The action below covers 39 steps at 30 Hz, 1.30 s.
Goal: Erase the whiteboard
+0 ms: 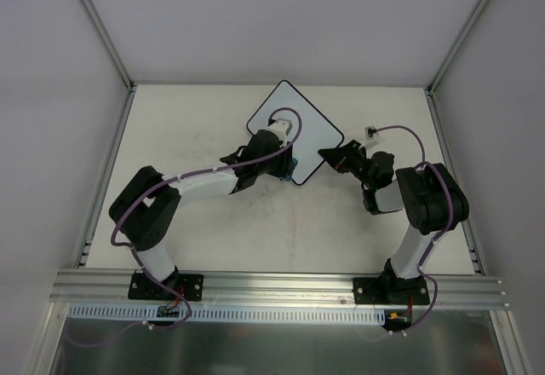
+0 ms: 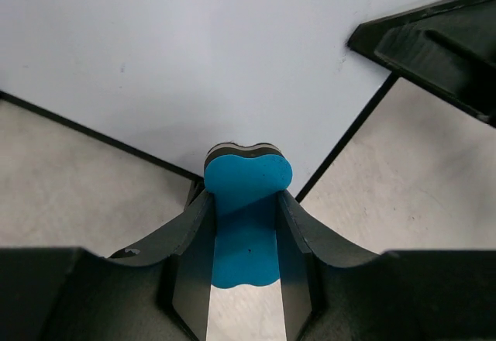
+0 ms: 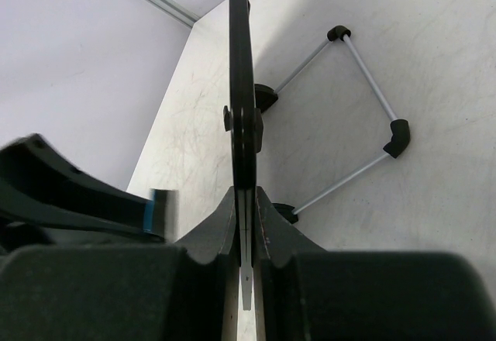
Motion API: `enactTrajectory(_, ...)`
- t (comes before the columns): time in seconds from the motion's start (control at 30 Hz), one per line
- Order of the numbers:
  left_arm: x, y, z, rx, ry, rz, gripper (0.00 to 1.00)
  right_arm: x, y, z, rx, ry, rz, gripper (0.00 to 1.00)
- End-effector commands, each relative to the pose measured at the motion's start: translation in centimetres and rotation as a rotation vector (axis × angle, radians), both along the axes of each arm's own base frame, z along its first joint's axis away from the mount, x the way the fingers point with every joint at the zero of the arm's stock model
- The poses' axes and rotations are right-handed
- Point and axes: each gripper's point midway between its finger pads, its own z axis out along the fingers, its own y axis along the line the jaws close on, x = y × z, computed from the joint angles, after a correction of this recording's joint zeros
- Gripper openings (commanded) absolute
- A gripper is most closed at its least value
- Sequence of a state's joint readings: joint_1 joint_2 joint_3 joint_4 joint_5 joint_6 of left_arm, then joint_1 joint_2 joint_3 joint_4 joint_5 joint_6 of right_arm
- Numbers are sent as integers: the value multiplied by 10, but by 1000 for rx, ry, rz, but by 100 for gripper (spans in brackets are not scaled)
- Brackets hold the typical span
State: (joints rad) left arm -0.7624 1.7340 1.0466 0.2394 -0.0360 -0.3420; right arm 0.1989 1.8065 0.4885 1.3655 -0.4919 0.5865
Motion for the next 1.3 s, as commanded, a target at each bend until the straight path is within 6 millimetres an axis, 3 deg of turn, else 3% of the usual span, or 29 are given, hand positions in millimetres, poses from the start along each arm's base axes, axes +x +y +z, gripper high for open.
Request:
enactTrajectory(0.0, -3, 22, 62, -14, -87, 62, 0, 10, 3, 34, 2, -190, -5, 0)
enactTrajectory(0.07, -11, 35, 71, -16, -81, 92, 0, 10, 2, 34, 1, -190, -6, 0)
enactTrajectory(0.13, -23, 51, 57, 3, -15, 117, 0, 10, 2, 34, 1, -190, -6, 0)
enactTrajectory(0.17, -25, 59, 61, -14, -8, 132, 0, 10, 3, 34, 3, -189, -5, 0)
enactTrajectory(0.23, -37, 72, 40, -20, 59, 147, 0, 10, 3, 34, 3, -189, -5, 0)
enactTrajectory(0.3, -38, 90, 33, -32, 86, 190, 0, 10, 2, 33, 1, -189, -6, 0)
enactTrajectory(0.33, -43, 102, 18, -14, 116, 211, 0, 10, 3, 34, 2, -190, -5, 0)
enactTrajectory(0.43, -45, 130, 9, -50, 162, 272, 0, 10, 2, 33, 0, -190, -6, 0)
enactTrajectory(0.67, -46, 189, 14, 70, 141, 422, 0, 9, 4, 33, -3, -193, -3, 0)
enactTrajectory(0.87, -41, 212, -7, 115, 212, 483, 0, 10, 4, 30, -4, -187, -3, 0)
enactTrajectory(1.17, -24, 210, -34, 156, 306, 486, 0, 9, 5, 31, -3, -186, 0, 0)
enactTrajectory(1.27, -18, 206, -39, 165, 325, 480, 5, 9, 6, 31, -3, -186, 2, 0)
